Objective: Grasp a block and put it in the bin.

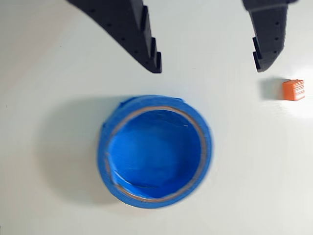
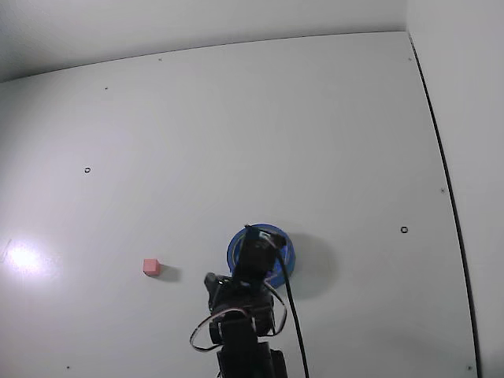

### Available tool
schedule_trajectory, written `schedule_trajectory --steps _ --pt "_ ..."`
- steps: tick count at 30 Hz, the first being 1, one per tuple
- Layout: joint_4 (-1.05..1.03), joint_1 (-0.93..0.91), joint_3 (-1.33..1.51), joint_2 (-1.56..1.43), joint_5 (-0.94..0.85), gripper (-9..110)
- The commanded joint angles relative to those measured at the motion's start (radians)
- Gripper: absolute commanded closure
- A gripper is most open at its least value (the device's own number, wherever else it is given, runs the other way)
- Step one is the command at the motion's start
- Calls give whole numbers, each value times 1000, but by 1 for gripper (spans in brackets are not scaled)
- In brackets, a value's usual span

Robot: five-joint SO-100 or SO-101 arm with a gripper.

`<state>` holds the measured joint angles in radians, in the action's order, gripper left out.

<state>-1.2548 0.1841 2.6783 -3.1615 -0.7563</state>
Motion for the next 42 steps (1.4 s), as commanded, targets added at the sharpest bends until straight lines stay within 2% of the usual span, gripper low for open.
schedule_trajectory --steps 1,9,14,24,42 --pt "14 138 -250 227 34 73" --pt "15 374 -540 684 152 73" --pt "15 449 -715 933 181 73" --pt "15 466 -943 1310 183 73" --pt "17 466 -1209 1663 170 73"
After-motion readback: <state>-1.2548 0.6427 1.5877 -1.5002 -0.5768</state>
